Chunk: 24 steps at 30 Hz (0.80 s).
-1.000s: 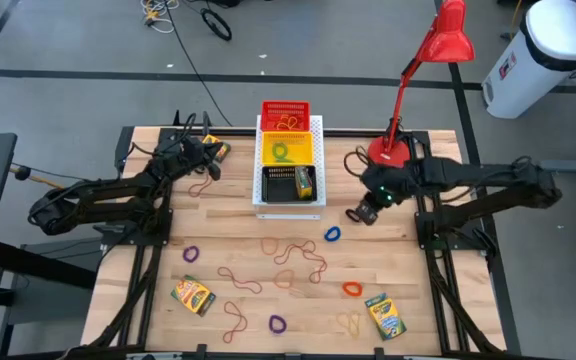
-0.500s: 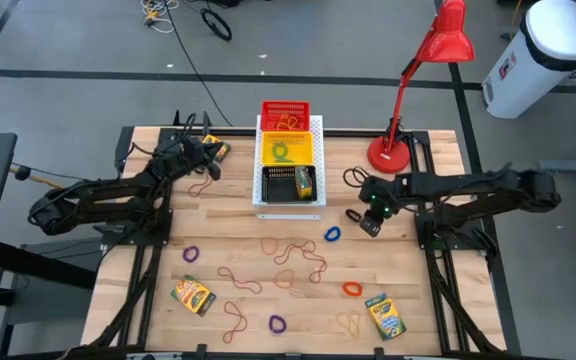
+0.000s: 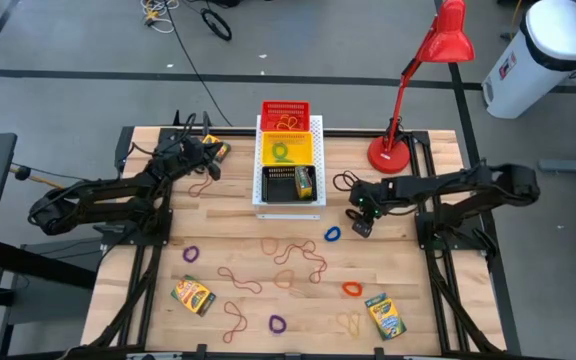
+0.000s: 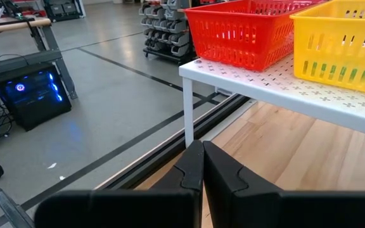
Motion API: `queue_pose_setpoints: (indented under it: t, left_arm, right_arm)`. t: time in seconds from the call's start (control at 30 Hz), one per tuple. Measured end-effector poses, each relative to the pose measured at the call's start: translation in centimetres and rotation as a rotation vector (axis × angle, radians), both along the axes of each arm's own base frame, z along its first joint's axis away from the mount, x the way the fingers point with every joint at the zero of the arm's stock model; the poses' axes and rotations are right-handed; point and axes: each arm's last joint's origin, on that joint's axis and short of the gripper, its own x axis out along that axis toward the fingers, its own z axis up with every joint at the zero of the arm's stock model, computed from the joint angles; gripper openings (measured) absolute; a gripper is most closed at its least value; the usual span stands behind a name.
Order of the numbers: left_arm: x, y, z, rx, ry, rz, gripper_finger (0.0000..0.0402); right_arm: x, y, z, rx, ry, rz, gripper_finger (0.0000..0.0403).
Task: Pick & Place Office Desk Supplies
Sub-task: Put the black spring keychain into the yellow bin on the shelf
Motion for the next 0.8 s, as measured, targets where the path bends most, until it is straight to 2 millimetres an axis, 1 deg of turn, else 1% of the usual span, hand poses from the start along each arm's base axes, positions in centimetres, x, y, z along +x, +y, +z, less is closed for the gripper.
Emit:
queue_pose_setpoints:
  t: [0.13, 0.23, 0.37, 0.43, 0.53, 0.63, 0.73, 0.8]
  left_arm:
    - [0.0, 0.0, 0.0, 0.0, 0.0, 0.001, 0.0008]
    - [0.0, 0.0, 0.0, 0.0, 0.0, 0.001, 0.0008]
    - [0.0, 0.0, 0.0, 0.0, 0.0, 0.001, 0.0008]
    - [0.0, 0.0, 0.0, 0.0, 0.0, 0.001, 0.0008]
    - [0.0, 0.0, 0.0, 0.0, 0.0, 0.001, 0.0008]
    - [0.0, 0.0, 0.0, 0.0, 0.0, 0.001, 0.0008]
    - [0.0, 0.0, 0.0, 0.0, 0.0, 0.001, 0.0008]
    - [0.0, 0.0, 0.0, 0.0, 0.0, 0.0, 0.0008]
  right_arm:
    - [0.5, -0.1, -0.6, -0.002, 0.0, 0.005, 0.022]
    - [0.8, -0.1, -0.9, 0.005, -0.01, -0.023, 0.022]
    - [1.2, -0.2, -0.8, 0.008, -0.053, -0.05, 0.0215]
    - [1.3, -0.2, -0.8, 0.012, -0.066, -0.068, 0.0203]
    - [1.7, -0.2, -1.0, 0.015, -0.089, -0.093, 0.017]
    - [1.9, 0.1, -1.4, 0.001, -0.061, -0.105, 0.0141]
    - [1.9, 0.5, -2.1, -0.021, -0.015, -0.116, 0.0134]
    - [2.0, 1.0, -2.3, -0.038, 0.004, -0.105, 0.0142]
